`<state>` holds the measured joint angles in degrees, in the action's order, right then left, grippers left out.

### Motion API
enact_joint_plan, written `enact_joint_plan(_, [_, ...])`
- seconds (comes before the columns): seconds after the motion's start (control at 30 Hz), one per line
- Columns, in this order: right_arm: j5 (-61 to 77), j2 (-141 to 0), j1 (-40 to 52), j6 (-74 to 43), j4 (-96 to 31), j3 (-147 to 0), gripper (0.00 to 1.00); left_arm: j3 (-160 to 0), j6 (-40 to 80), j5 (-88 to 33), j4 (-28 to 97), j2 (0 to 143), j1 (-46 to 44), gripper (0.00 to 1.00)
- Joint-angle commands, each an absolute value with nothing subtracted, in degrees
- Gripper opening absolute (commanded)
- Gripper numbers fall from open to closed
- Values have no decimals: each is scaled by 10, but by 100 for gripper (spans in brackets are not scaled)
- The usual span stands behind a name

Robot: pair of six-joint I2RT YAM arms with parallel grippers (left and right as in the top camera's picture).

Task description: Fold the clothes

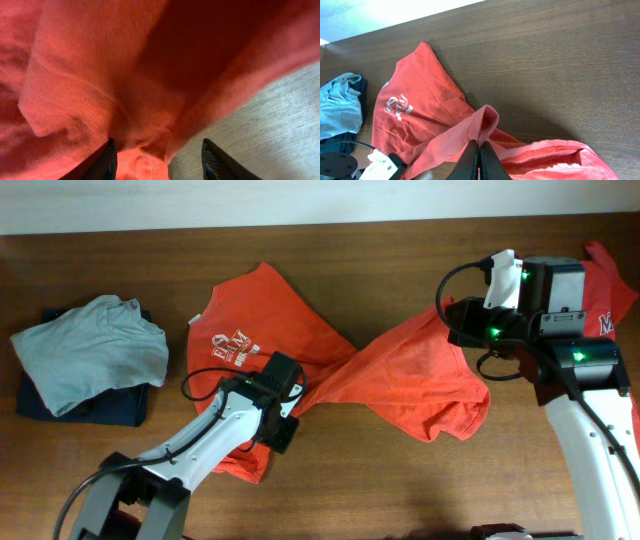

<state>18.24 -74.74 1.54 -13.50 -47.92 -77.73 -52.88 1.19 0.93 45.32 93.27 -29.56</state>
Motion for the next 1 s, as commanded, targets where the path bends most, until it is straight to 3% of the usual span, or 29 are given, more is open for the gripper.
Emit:
enact_joint_plan(0.0, [180, -747, 19, -140, -477, -782, 4, -520, 20, 40, 441, 939, -297, 39])
enact_joint_plan(0.07, [180, -747, 19, -140, -477, -782, 4, -519, 20, 54, 439, 947, -297, 23])
enact_joint_plan(0.1, [180, -747, 19, -140, -477, -782, 4, -519, 20, 61, 439, 949, -297, 9])
enact_joint_plan(0.17, [179, -747, 18, -140, -477, -782, 4, -523, 20, 79, 441, 947, -297, 1])
enact_joint_plan(0.27, [167, -746, 18, -139, -475, -782, 4, -583, 38, 144, 513, 933, -291, 0])
enact_joint_plan(0.5, [41, -728, 17, -140, -522, -842, 4, -1036, 43, 265, 796, 881, -239, 0])
enact_joint_plan(0.7, [-15, -726, 17, -140, -613, -988, 4, -1354, -10, 292, 855, 878, -216, 0])
enact_joint_plan(0.97, [-27, -726, 17, -140, -667, -1174, 4, -1534, -99, 212, 867, 875, -217, 1])
